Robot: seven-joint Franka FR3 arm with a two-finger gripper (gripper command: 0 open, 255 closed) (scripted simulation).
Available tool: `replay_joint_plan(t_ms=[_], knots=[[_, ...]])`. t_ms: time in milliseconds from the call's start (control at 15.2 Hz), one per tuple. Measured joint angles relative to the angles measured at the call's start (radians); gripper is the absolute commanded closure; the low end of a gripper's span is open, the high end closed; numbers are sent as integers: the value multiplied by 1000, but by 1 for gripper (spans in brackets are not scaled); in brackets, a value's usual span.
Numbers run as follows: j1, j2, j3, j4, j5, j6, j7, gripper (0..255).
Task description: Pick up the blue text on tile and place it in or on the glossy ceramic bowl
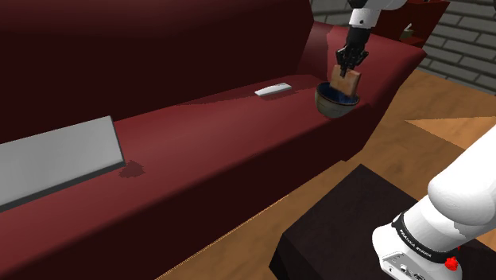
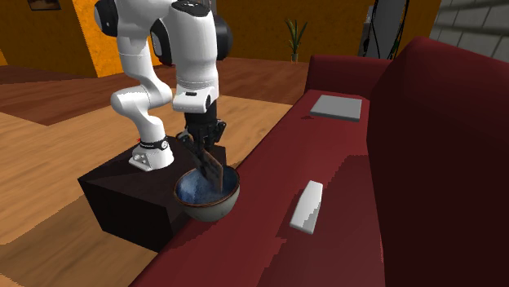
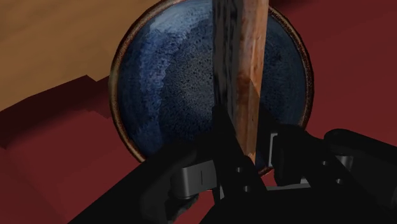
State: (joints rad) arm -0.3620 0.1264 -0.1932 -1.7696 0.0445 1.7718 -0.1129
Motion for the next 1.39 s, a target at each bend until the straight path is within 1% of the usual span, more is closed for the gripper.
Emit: replay_joint_plan(t_ms=[198, 528, 594, 990, 1056, 1254, 1386], knots=[[0, 4, 0, -23, 1, 27, -2, 255], [0, 4, 0, -28, 1, 33, -1, 255], [0, 4, 0, -28, 1, 33, -1, 0], [0, 4, 0, -28, 1, 33, -1, 0], [0, 2, 0, -13, 1, 17, -1, 0], [0, 4, 0, 78, 0, -71, 3, 0], [-3, 9, -2, 100, 1, -90, -1, 0]])
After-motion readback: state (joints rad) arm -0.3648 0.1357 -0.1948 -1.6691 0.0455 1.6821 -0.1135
